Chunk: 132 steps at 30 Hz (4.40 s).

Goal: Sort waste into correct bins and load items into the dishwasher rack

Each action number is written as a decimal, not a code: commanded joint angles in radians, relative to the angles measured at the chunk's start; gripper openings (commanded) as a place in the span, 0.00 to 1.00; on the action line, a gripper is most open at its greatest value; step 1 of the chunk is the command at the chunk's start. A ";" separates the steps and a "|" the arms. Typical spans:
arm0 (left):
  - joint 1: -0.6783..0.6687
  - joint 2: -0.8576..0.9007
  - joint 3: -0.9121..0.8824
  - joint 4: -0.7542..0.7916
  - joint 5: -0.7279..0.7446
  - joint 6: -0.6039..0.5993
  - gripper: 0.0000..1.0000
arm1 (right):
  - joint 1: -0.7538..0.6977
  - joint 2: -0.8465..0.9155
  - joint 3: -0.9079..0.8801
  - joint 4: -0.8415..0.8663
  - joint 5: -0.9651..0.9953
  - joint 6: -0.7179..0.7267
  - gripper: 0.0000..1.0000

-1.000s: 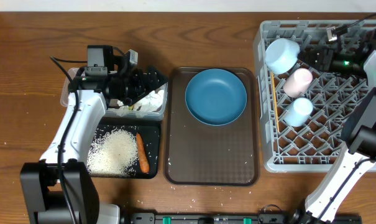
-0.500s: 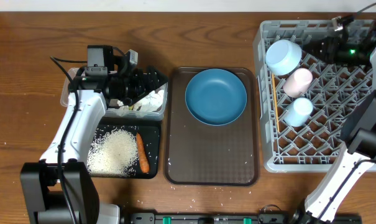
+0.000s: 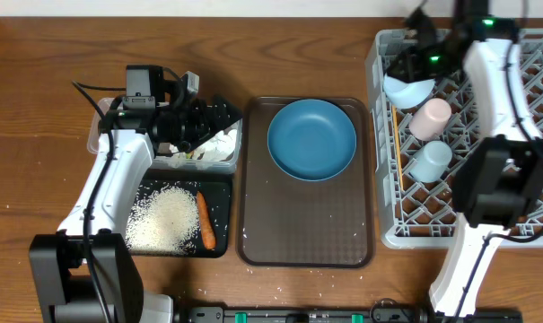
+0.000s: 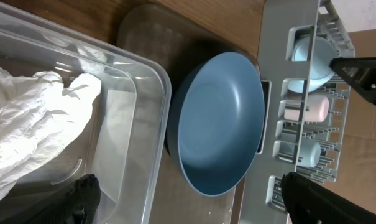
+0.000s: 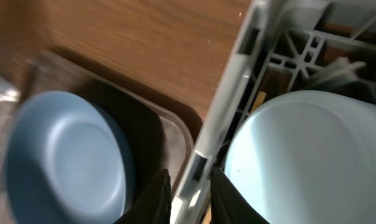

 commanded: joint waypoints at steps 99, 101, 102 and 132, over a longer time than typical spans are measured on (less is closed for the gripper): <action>-0.001 -0.022 -0.006 0.001 -0.005 0.010 0.95 | 0.174 -0.029 -0.048 -0.130 0.271 0.143 0.07; -0.001 -0.022 -0.006 0.001 -0.005 0.010 0.95 | 0.180 -0.029 -0.048 -0.139 0.274 0.132 0.08; -0.001 -0.022 -0.006 0.001 -0.005 0.010 0.95 | 0.182 -0.029 -0.048 -0.139 0.285 0.130 0.09; -0.001 -0.022 -0.006 0.039 -0.005 -0.027 0.95 | 0.295 -0.029 0.251 -0.438 0.256 0.172 0.60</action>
